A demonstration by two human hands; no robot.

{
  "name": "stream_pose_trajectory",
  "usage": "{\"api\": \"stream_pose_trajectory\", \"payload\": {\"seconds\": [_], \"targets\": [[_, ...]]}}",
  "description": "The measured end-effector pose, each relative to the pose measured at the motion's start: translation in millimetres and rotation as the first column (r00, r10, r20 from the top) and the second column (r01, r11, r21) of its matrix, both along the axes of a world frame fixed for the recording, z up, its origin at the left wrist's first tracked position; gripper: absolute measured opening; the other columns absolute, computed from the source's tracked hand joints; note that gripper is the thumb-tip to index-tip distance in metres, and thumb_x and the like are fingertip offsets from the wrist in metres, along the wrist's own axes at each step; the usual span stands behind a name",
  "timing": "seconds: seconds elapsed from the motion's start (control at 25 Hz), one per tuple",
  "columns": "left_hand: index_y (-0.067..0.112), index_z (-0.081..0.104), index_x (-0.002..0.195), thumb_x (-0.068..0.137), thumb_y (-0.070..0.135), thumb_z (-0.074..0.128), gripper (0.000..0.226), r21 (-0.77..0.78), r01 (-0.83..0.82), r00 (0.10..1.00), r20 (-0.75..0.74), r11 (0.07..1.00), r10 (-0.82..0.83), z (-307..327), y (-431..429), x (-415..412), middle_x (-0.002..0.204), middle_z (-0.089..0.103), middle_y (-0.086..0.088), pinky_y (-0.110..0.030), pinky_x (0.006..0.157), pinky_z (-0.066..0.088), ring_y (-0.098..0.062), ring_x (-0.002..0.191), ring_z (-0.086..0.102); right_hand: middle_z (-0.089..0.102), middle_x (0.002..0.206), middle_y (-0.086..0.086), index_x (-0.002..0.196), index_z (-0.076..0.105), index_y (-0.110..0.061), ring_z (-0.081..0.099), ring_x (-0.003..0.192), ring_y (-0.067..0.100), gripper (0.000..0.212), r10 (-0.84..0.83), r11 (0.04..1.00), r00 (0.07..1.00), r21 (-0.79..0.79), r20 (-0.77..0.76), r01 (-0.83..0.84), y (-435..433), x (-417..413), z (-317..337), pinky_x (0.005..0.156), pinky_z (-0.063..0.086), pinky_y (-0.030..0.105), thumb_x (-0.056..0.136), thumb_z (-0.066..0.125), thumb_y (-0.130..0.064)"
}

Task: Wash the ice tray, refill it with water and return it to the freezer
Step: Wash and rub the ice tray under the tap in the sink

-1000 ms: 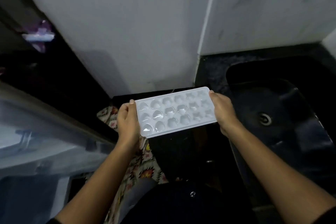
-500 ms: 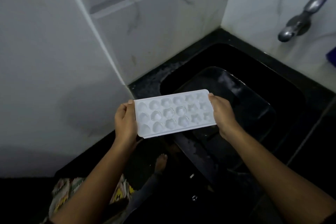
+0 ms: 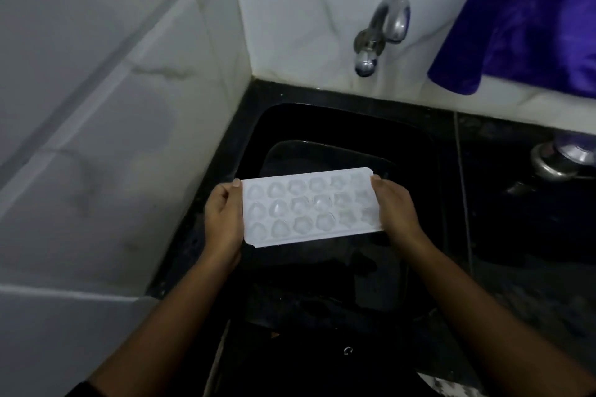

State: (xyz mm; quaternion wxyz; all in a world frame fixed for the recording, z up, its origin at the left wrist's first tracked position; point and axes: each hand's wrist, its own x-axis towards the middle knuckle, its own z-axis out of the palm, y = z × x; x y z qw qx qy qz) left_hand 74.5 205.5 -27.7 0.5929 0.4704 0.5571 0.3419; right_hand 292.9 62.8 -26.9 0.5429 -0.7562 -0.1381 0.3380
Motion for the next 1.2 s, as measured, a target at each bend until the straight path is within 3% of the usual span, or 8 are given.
{"api": "stream_pose_trajectory", "payload": {"seconds": [0.12, 0.32, 0.56, 0.68, 0.8, 0.88, 1.04, 1.2], "targets": [[0.002, 0.069, 0.111, 0.109, 0.026, 0.055, 0.028, 0.001, 0.133, 0.991, 0.012, 0.991, -0.133, -2, 18, 13, 0.100, 0.076, -0.011, -0.033, 0.071, 0.059, -0.023, 0.087, 0.071, 0.061, 0.080, 0.010, 0.084, 0.060, -0.002, 0.059, 0.074, 0.022, 0.035, -0.101, 0.995, 0.994, 0.015, 0.036, 0.100, -8, 3, -4, 0.066, 0.049, 0.033, 0.105, 0.057, -0.030], [0.014, 0.069, 0.121, 0.106, 0.015, 0.060, 0.017, -0.021, 0.263, 0.965, 0.034, 0.965, -0.262, -15, 43, 25, 0.106, 0.076, -0.007, -0.029, 0.069, 0.057, -0.019, 0.091, 0.071, 0.073, 0.100, 0.010, 0.116, 0.065, -0.013, 0.071, 0.086, 0.020, 0.015, -0.236, 0.971, 0.972, 0.034, 0.017, 0.235, -25, 6, 0, 0.075, 0.057, 0.032, 0.101, 0.063, -0.015], [0.010, 0.075, 0.107, 0.103, 0.003, 0.054, 0.022, -0.206, 0.389, 0.921, 0.064, 0.898, -0.384, -20, 64, 40, 0.097, 0.079, -0.009, -0.039, 0.071, 0.057, -0.024, 0.084, 0.071, 0.078, 0.110, 0.016, 0.119, 0.073, -0.011, 0.073, 0.088, 0.027, 0.027, -0.165, 0.981, 0.957, 0.059, -0.238, 0.184, -36, 25, 6, 0.070, 0.059, 0.033, 0.098, 0.059, -0.002], [0.009, 0.075, 0.115, 0.102, 0.002, 0.058, 0.023, -0.215, 0.447, 0.895, 0.088, 0.869, -0.438, -20, 75, 43, 0.096, 0.080, -0.008, -0.026, 0.062, 0.060, -0.023, 0.083, 0.068, 0.071, 0.116, 0.029, 0.124, 0.071, -0.009, 0.059, 0.094, 0.036, 0.030, -0.123, 0.985, 0.950, 0.080, -0.286, 0.151, -37, 36, 0, 0.067, 0.060, 0.028, 0.097, 0.064, -0.002], [0.011, 0.074, 0.120, 0.103, 0.000, 0.058, 0.026, -0.177, 0.485, 0.873, 0.050, 0.856, -0.485, -18, 85, 49, 0.102, 0.078, -0.010, -0.020, 0.055, 0.058, -0.016, 0.077, 0.067, 0.074, 0.103, 0.022, 0.126, 0.069, -0.003, 0.063, 0.081, 0.029, 0.031, -0.115, 0.982, 0.954, 0.111, -0.276, 0.151, -30, 49, -3, 0.068, 0.062, 0.028, 0.096, 0.064, 0.001], [0.012, 0.073, 0.120, 0.101, -0.004, 0.057, 0.030, -0.139, 0.512, 0.857, 0.027, 0.847, -0.514, -14, 90, 53, 0.097, 0.075, -0.008, -0.019, 0.055, 0.058, -0.008, 0.066, 0.065, 0.074, 0.088, 0.012, 0.125, 0.069, 0.000, 0.063, 0.064, 0.014, 0.030, -0.110, 0.981, 0.960, 0.125, -0.257, 0.146, -23, 55, 0, 0.066, 0.062, 0.028, 0.095, 0.065, 0.001], [0.014, 0.074, 0.109, 0.105, 0.006, 0.060, 0.017, -0.058, 0.528, 0.849, 0.021, 0.847, -0.528, -13, 98, 59, 0.078, 0.072, 0.001, -0.019, 0.053, 0.058, -0.004, 0.058, 0.060, 0.070, 0.067, 0.001, 0.102, 0.073, -0.002, 0.059, 0.055, 0.009, 0.010, -0.093, 0.987, 0.980, 0.115, -0.176, 0.114, -11, 64, 3, 0.066, 0.061, 0.029, 0.098, 0.065, -0.007], [0.016, 0.074, 0.090, 0.107, 0.013, 0.059, 0.022, 0.038, 0.564, 0.825, -0.069, 0.825, -0.561, -14, 103, 60, 0.083, 0.069, 0.000, -0.021, 0.052, 0.056, -0.004, 0.056, 0.056, 0.074, 0.077, 0.004, 0.088, 0.073, -0.003, 0.057, 0.052, 0.009, 0.016, -0.112, 0.987, 0.989, 0.103, -0.101, 0.122, -1, 70, 7, 0.058, 0.060, 0.028, 0.098, 0.069, -0.015]]}}
